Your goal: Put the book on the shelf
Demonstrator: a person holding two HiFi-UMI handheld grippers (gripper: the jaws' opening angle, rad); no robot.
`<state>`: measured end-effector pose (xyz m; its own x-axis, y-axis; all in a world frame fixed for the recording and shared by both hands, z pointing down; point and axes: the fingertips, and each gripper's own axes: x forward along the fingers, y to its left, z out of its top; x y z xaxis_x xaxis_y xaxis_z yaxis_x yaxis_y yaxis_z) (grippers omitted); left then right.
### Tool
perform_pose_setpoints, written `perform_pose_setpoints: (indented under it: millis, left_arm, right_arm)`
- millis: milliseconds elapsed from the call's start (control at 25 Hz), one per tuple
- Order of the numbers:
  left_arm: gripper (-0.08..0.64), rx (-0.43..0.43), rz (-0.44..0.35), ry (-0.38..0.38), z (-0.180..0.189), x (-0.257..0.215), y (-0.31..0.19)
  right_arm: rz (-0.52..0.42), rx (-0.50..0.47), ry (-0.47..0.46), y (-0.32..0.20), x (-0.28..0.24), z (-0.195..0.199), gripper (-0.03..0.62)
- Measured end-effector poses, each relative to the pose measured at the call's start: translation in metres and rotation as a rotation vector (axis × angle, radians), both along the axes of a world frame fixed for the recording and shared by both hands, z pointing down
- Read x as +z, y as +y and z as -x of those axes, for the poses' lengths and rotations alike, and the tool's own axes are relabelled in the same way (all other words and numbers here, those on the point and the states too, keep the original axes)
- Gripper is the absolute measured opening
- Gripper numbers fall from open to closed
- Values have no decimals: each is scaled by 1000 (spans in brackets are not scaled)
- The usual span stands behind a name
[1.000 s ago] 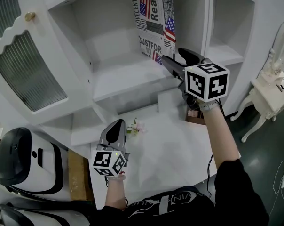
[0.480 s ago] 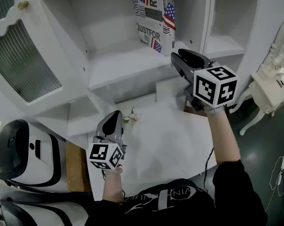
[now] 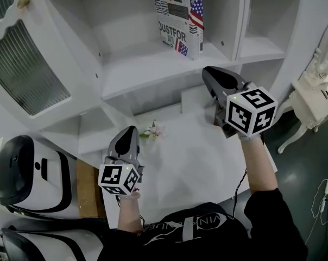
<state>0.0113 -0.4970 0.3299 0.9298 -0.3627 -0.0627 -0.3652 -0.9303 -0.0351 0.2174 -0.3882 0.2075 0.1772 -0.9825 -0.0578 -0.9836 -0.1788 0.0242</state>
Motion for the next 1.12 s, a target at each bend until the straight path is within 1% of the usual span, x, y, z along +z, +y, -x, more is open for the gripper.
perform_pose_setpoints:
  millis: [160, 320, 480, 680, 880, 1120]
  left_arm:
    - [0, -10, -3, 1, 4, -1, -2]
    - [0, -17, -2, 1, 5, 0, -4]
    - [0, -34, -14, -5, 7, 2, -7]
    - [0, -60, -22, -7, 12, 4, -11]
    - [0, -73, -23, -5, 16, 7, -15]
    - [0, -100, -18, -4, 23, 14, -19]
  right_arm:
    - [-4, -19, -2, 3, 5, 6, 18]
    - [-11, -61, 11, 2, 14, 17, 16]
    - [-5, -100, -5, -1, 30, 27, 14]
    - [9, -95, -24, -2, 52, 29, 9]
    - [27, -73, -16, -1, 71, 29, 8]
    - [33, -68, -39, 1, 94, 27, 8]
